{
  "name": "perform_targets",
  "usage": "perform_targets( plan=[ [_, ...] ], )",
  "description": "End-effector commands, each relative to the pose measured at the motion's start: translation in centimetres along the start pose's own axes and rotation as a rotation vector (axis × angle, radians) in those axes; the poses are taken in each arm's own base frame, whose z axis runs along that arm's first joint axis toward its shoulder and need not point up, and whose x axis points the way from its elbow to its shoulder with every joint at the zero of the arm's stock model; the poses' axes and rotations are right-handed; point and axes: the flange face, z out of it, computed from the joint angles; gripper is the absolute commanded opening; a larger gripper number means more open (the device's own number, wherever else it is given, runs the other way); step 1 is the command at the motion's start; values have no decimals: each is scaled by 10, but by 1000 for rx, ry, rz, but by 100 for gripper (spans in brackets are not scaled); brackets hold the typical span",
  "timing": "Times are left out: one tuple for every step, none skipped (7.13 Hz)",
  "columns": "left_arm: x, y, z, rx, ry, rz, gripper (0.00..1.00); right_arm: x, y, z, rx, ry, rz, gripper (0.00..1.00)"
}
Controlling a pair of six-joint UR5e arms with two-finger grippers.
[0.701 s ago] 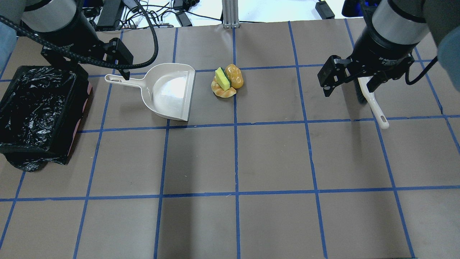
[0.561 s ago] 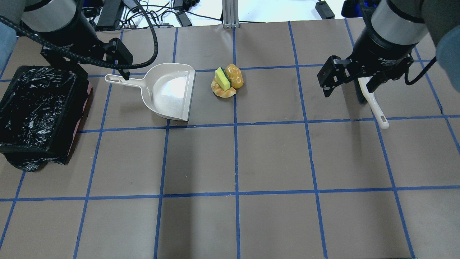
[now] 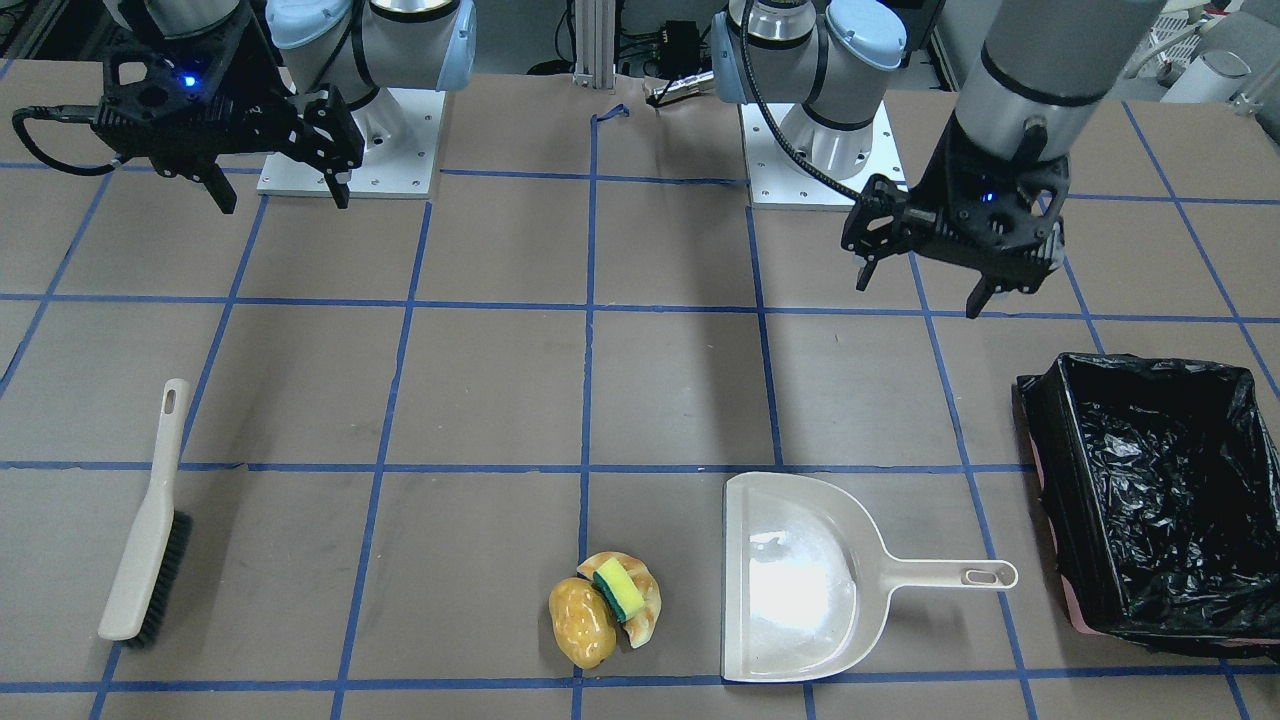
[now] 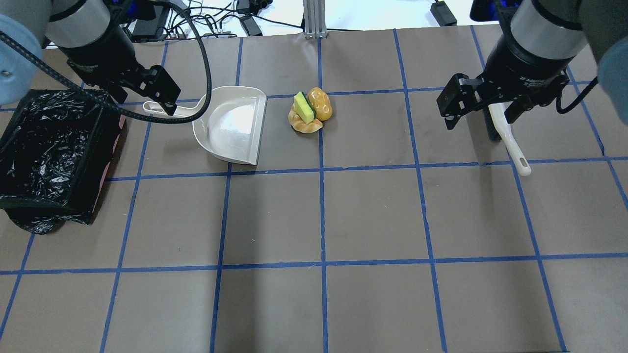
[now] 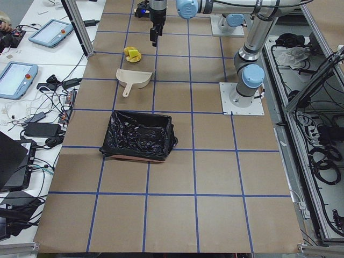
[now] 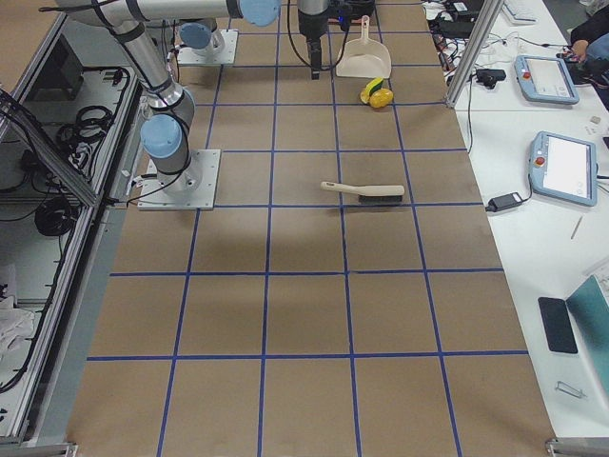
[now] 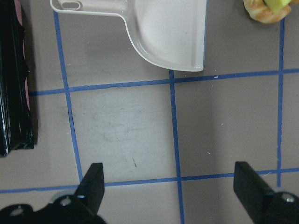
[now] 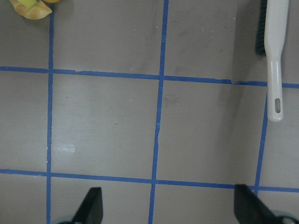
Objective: Sweep and dump trash into bin
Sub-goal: 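Grasp the white dustpan handle with the left gripper while the right reaches for the brush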
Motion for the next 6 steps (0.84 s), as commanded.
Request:
perform_targets(
  plan=[
    [-28,-44,108,20,-16,311,100,29,-11,9,-13,1,46,100],
    [-43,-56,119,21,-20,430,100,76,-28,27,-47,-8,131,100],
    [-67,-59,122,21,-15,470,100,104,-36,38,-58,-8,178,100],
    [-94,-57,135,15,-3,539,100,115,-50,52,-47,14,183,100],
    [-110,-61,149,19,20,604,100,126,-61,72,-87,73,172,100],
    [-120,-74,158,20,17,671,100,136,-72,91,-106,114,163,100]
  ],
)
